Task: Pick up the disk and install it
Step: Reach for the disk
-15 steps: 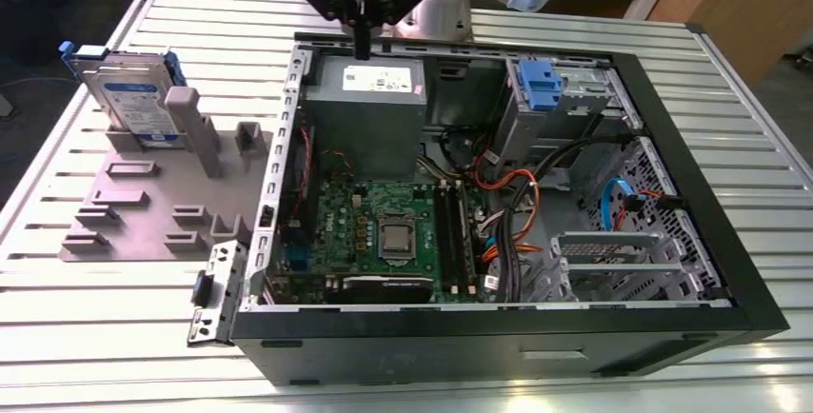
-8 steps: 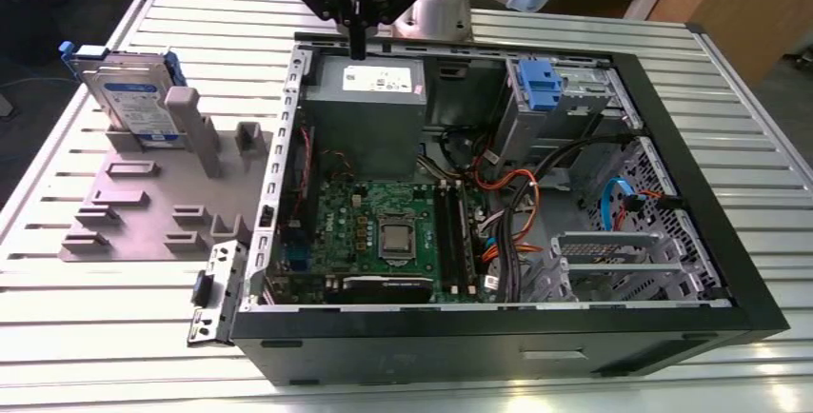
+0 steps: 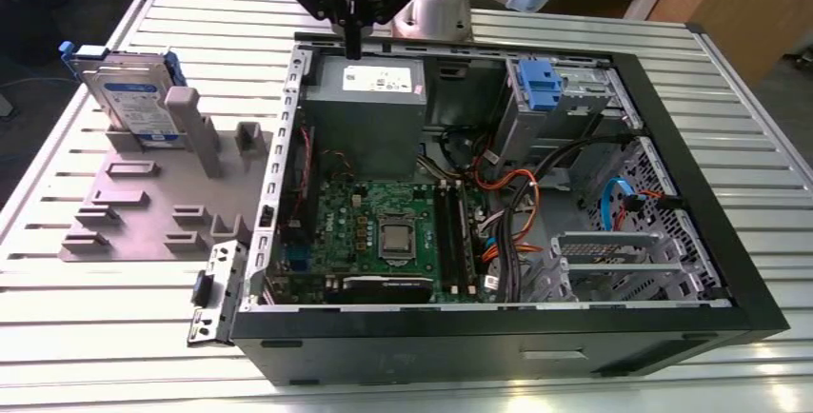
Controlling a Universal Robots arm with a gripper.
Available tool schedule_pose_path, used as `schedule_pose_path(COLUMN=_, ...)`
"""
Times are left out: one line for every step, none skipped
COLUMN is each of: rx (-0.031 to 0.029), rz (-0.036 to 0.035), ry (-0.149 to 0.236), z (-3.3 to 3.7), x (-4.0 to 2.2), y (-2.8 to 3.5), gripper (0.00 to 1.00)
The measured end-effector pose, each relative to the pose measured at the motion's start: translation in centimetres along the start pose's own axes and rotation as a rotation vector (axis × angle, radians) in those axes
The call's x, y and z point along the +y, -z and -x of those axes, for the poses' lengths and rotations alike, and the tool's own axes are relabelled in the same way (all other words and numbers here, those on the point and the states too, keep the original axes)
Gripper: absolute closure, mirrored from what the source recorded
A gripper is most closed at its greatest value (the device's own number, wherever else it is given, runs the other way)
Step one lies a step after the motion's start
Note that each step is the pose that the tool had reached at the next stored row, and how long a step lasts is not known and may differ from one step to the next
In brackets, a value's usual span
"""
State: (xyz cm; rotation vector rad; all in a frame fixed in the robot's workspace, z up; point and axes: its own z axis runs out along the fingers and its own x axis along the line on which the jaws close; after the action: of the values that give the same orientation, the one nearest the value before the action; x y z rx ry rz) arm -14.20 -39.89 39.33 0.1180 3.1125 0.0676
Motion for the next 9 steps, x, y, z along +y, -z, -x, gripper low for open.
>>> schedule_pose_path(rx=0.0000, rz=0.0000, ry=0.000, z=-0.06, x=0.00, y=0.00, gripper=0.89)
schedule_pose_path(rx=0.0000, rz=0.0000, ry=0.000, z=-0.11, x=-0.01, y=0.00, gripper=0.89)
schedule_pose_path(rx=0.0000, rz=0.0001, ry=0.000, z=-0.14, x=-0.01, y=0.00, gripper=0.89)
schedule_pose_path(rx=0.0000, rz=0.0000, ry=0.000, z=-0.14, x=-0.01, y=0.00, gripper=0.89)
schedule_pose_path(rx=0.0000, rz=0.0000, ry=0.000, z=-0.16, x=-0.01, y=0.00, gripper=0.89)
schedule_pose_path(rx=0.0000, rz=0.0000, ry=0.000, z=-0.17, x=-0.01, y=0.00, gripper=0.89)
schedule_pose_path(rx=0.0000, rz=0.0000, ry=0.000, z=-0.17, x=-0.01, y=0.00, gripper=0.89)
schedule_pose_path(rx=0.0000, rz=0.0001, ry=0.000, z=-0.18, x=-0.01, y=0.00, gripper=0.89)
schedule_pose_path(rx=0.0000, rz=0.0001, ry=0.000, z=-0.21, x=-0.02, y=0.00, gripper=0.89)
